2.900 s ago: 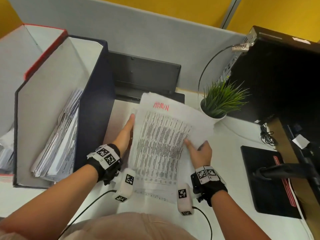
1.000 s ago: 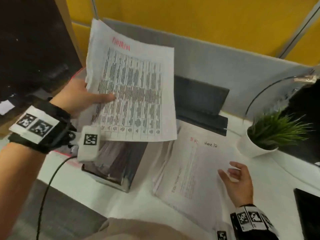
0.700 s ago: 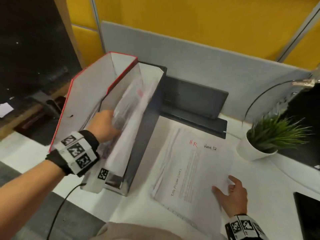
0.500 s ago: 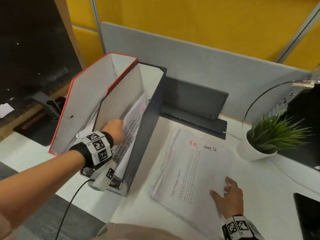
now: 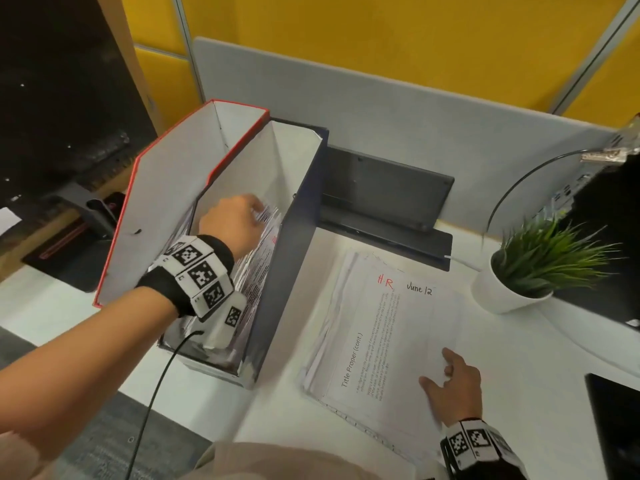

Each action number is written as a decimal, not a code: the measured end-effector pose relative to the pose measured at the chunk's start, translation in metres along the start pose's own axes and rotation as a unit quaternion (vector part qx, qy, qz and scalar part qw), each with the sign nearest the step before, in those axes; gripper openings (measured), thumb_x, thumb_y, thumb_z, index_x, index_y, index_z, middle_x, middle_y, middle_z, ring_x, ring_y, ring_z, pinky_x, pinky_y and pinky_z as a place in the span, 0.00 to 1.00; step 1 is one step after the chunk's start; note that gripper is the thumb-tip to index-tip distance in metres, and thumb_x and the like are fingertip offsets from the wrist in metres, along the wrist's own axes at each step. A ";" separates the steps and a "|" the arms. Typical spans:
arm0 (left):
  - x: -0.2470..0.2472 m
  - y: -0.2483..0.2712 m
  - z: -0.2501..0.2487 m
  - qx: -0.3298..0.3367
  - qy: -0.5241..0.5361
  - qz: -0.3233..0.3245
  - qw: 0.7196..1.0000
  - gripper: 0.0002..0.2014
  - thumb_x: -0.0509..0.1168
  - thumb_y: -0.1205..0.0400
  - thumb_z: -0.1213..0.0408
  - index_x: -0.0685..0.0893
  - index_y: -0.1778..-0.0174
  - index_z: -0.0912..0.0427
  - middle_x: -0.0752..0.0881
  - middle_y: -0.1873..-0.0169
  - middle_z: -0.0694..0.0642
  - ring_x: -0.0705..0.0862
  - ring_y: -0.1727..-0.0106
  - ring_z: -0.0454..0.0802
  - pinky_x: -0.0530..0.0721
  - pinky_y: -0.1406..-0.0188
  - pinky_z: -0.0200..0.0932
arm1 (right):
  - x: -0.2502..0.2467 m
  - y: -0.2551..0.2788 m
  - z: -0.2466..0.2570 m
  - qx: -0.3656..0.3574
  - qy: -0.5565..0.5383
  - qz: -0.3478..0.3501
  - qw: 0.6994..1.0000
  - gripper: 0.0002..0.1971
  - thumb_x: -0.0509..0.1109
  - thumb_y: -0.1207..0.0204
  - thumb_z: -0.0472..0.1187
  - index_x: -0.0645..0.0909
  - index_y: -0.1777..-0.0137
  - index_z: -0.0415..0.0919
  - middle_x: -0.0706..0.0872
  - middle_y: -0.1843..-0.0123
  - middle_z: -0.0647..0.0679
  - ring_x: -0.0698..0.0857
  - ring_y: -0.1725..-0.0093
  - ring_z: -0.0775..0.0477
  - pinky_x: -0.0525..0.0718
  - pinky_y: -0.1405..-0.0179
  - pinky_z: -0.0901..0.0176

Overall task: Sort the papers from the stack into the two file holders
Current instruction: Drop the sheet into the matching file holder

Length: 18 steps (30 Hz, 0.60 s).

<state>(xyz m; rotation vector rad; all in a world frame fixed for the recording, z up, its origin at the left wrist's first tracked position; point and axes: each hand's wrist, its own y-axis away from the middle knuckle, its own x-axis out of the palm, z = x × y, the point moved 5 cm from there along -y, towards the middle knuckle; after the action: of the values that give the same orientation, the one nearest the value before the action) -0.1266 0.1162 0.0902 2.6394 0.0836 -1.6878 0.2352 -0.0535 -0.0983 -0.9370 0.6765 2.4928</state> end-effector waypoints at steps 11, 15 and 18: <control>0.011 0.045 -0.130 0.230 0.234 -0.145 0.933 0.07 0.63 0.22 0.66 0.84 0.52 0.52 0.85 0.59 0.47 0.82 0.59 0.42 0.80 0.62 0.38 | 0.003 0.000 0.001 0.021 -0.008 0.027 0.999 0.36 0.75 0.30 0.31 0.66 0.23 0.40 0.69 0.31 0.36 0.76 0.32 0.39 0.74 0.29 0.49; 0.094 0.046 -0.122 0.147 0.132 0.007 0.980 0.10 0.62 0.20 0.62 0.83 0.45 0.51 0.87 0.54 0.48 0.81 0.56 0.45 0.73 0.58 0.37 | 0.003 0.000 0.000 0.021 -0.006 0.032 0.999 0.36 0.75 0.30 0.32 0.65 0.23 0.41 0.68 0.31 0.37 0.75 0.31 0.39 0.74 0.30 0.53; 0.157 0.042 -0.093 0.060 0.020 0.171 0.983 0.15 0.61 0.18 0.59 0.78 0.37 0.59 0.85 0.45 0.57 0.83 0.45 0.56 0.77 0.51 0.43 | 0.003 0.002 0.000 0.021 -0.005 0.035 0.999 0.36 0.75 0.30 0.32 0.64 0.23 0.42 0.69 0.31 0.37 0.75 0.31 0.40 0.74 0.30 0.53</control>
<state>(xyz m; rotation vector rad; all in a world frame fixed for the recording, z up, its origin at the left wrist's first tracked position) 0.0253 0.0840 -0.0143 2.5774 -0.4592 -1.5699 0.2321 -0.0542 -0.0997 -0.8992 0.7662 2.5318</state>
